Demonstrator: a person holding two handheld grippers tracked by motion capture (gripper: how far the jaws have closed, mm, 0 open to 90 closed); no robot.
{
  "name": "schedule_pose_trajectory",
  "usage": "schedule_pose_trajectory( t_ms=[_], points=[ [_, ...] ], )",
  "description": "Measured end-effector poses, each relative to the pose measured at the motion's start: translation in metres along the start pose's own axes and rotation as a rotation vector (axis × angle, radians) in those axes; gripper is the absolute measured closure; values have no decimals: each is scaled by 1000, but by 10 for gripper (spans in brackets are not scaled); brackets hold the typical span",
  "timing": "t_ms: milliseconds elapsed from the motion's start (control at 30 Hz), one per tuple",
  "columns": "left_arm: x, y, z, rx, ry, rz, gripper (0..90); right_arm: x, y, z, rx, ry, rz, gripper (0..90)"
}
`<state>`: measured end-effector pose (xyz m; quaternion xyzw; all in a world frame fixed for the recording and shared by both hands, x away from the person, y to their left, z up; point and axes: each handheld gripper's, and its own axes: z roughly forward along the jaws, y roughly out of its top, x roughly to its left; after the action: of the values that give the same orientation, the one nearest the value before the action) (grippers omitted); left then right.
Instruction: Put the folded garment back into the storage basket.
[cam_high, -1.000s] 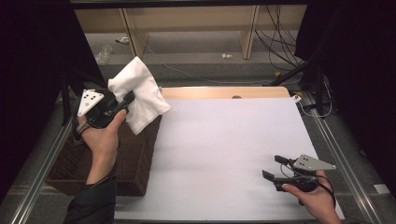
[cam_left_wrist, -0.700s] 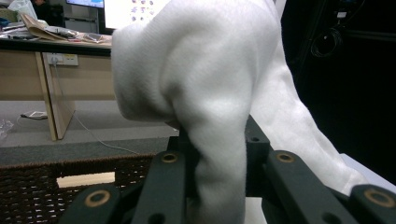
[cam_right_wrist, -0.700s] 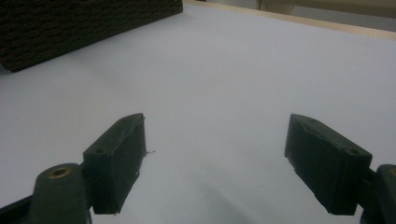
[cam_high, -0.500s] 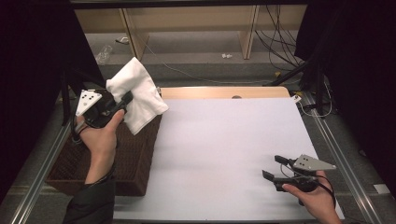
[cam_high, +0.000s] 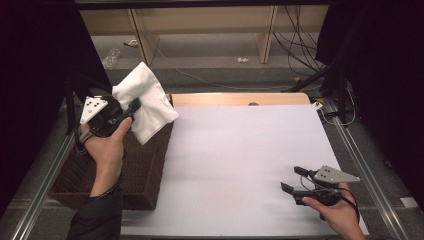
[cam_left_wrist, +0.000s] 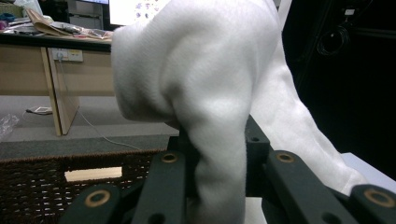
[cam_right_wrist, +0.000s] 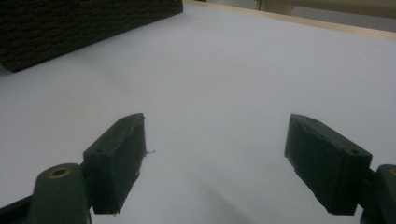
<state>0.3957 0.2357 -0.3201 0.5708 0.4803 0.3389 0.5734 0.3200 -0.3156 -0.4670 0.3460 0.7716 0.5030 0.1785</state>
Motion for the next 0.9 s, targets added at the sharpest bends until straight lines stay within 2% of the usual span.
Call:
schedule_pose_trajectory(
  t_ms=[900],
  points=[
    [9, -3, 0, 8, 23, -14, 750, 0, 0, 0, 1, 0, 1, 215]
  ],
)
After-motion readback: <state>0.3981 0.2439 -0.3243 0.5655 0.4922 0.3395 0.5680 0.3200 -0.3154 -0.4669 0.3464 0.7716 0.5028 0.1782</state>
